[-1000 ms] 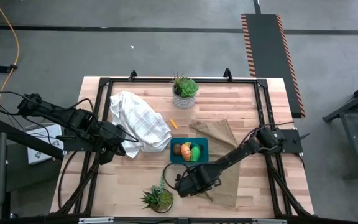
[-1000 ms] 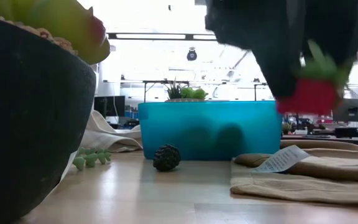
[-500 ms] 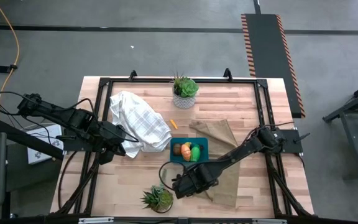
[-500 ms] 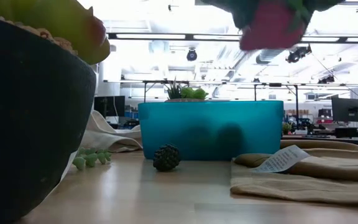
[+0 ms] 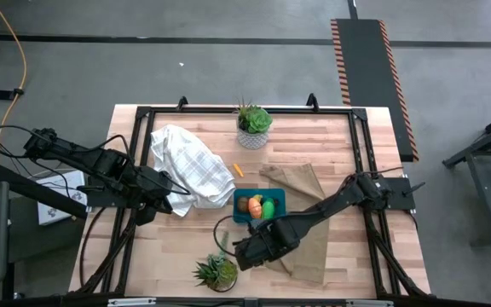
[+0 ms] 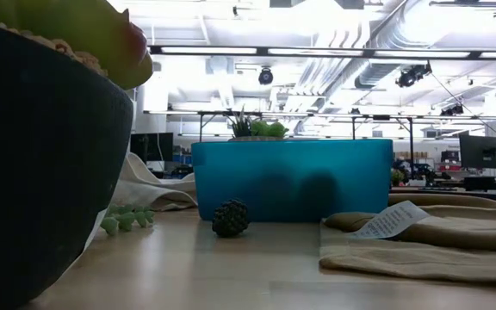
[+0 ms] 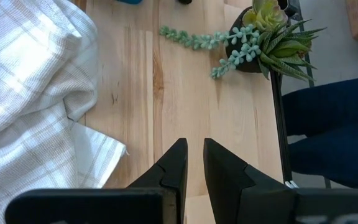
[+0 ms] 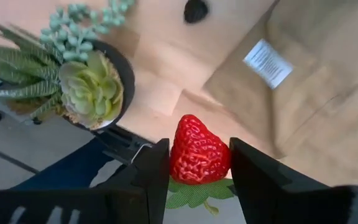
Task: Pick and placing Produce into tupperware
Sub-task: Put the red strawberry into the blue bin
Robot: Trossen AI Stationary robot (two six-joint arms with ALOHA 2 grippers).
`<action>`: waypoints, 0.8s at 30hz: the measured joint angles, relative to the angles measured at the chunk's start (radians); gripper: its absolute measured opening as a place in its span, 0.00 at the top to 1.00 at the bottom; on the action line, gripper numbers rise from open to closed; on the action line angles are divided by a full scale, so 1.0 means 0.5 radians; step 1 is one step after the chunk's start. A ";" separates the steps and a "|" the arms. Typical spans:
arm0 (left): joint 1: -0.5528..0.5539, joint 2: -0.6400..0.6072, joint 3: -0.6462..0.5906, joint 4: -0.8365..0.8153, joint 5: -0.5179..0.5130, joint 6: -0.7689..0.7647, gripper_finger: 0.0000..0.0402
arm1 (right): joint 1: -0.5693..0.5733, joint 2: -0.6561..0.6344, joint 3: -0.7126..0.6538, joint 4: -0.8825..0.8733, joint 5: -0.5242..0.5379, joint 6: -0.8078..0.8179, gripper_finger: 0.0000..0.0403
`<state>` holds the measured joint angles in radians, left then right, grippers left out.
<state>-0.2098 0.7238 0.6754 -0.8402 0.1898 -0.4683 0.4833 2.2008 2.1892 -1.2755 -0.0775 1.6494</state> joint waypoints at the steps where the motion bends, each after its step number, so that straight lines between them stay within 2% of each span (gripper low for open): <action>1: 0.000 0.000 0.000 0.001 0.001 0.000 0.90 | -0.012 0.000 0.037 -0.054 0.005 -0.024 0.65; 9: 0.000 0.001 0.000 0.001 0.000 -0.001 0.90 | -0.102 -0.003 0.336 -0.415 0.079 -0.217 0.65; 24: 0.000 0.000 0.000 0.020 -0.105 -0.004 0.90 | -0.350 -0.050 0.334 -0.494 0.087 -0.704 0.65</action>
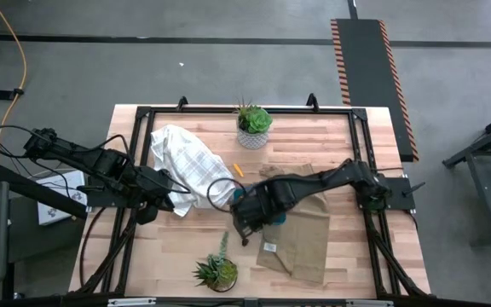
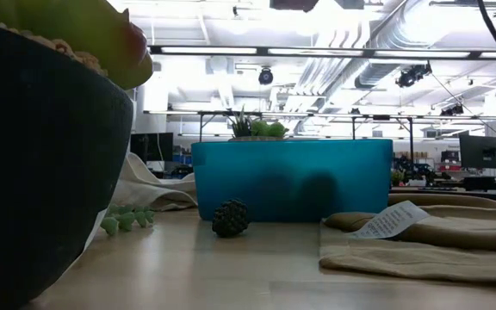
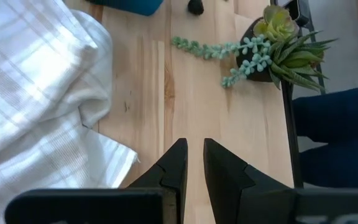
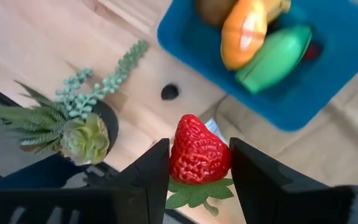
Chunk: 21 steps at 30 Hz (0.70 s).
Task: Pick and placing Produce into tupperware
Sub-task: Put the red strawberry into the blue bin
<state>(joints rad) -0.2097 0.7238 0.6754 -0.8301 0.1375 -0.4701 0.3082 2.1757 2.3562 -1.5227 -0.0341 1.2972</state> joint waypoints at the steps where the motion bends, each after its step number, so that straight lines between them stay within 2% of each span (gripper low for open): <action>1: -0.001 0.000 0.000 0.003 0.000 -0.007 0.90 | -0.020 0.000 0.000 0.001 0.001 -0.049 0.65; 12: 0.000 0.000 0.000 0.056 -0.002 -0.237 0.90 | -0.267 0.000 -0.001 -0.037 -0.053 -0.783 0.65; 21: -0.001 0.000 0.000 0.060 -0.150 -0.524 0.90 | -0.441 -0.005 -0.002 -0.098 -0.077 -1.344 0.65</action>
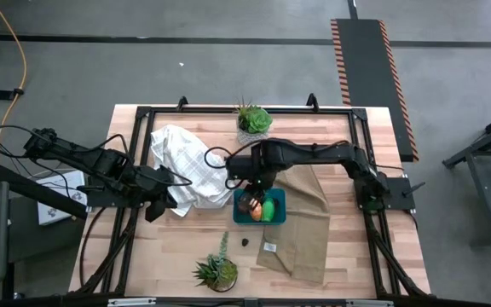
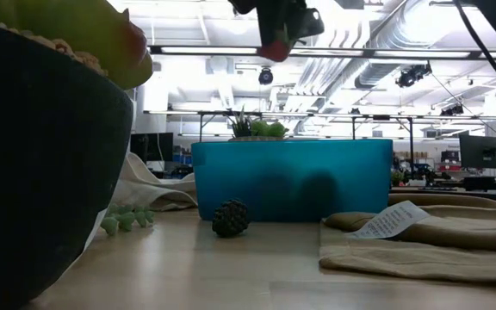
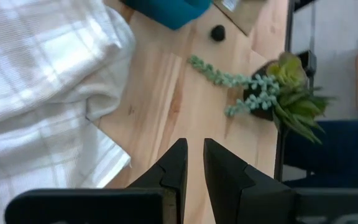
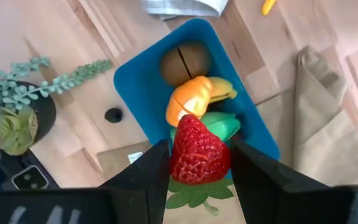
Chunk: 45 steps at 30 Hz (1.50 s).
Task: Pick and placing Produce into tupperware
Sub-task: Put the red strawberry into the blue bin
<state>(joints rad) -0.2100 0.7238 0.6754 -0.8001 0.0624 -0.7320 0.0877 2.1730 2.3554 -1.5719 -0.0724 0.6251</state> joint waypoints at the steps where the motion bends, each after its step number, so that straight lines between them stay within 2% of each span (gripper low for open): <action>1: 0.000 0.000 0.000 0.000 -0.023 -0.027 0.90 | -0.009 -0.003 0.000 0.000 -0.004 -0.045 0.65; 16: 0.000 0.000 0.000 0.039 -0.273 -0.382 0.90 | -0.057 -0.118 -0.001 0.001 -0.006 -0.617 0.65; 34: 0.000 0.001 0.000 0.151 -0.461 -0.656 0.90 | -0.004 -0.146 -0.001 0.002 -0.005 -0.944 0.65; 40: 0.000 0.001 0.000 0.204 -0.466 -0.690 0.90 | -0.005 -0.146 -0.001 0.002 -0.004 -0.981 0.65; 45: 0.000 0.001 0.000 0.204 -0.466 -0.703 0.90 | -0.009 -0.149 -0.112 0.002 -0.004 -1.001 0.65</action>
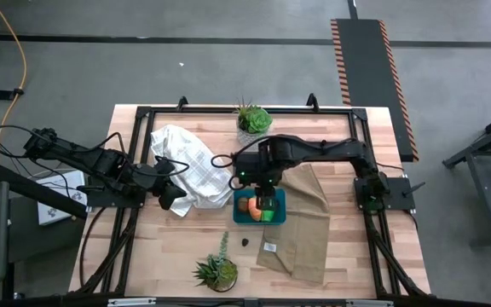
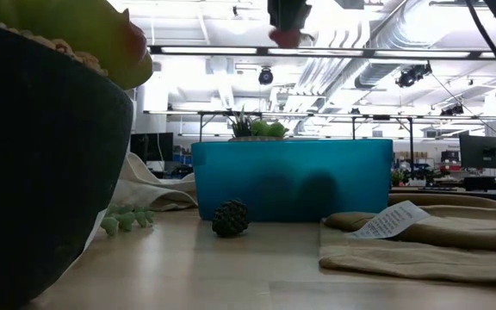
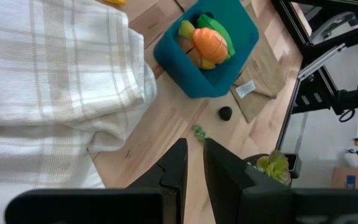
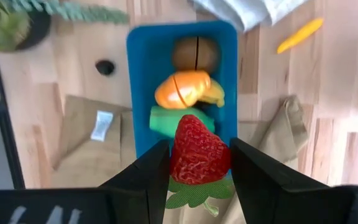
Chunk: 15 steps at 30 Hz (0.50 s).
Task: Pick and placing Produce into tupperware
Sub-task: Put the red strawberry into the blue bin
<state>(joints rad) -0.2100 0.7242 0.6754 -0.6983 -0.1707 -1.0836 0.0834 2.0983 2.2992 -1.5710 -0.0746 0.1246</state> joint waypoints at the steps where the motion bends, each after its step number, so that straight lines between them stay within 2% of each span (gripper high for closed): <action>1: 0.000 0.000 0.000 0.001 0.000 -0.002 0.90 | 0.000 -0.006 -0.037 0.003 0.000 0.000 0.65; 10: 0.000 0.001 0.000 0.000 -0.012 -0.001 0.90 | 0.033 -0.176 -0.479 0.067 0.006 0.045 0.65; 15: 0.000 0.017 0.000 -0.001 -0.013 0.007 0.90 | 0.050 -0.366 -0.834 0.352 0.020 0.150 0.65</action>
<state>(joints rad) -0.2100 0.7326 0.6754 -0.6988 -0.1774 -1.0800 0.1082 1.9154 1.8822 -1.3950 -0.0646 0.1997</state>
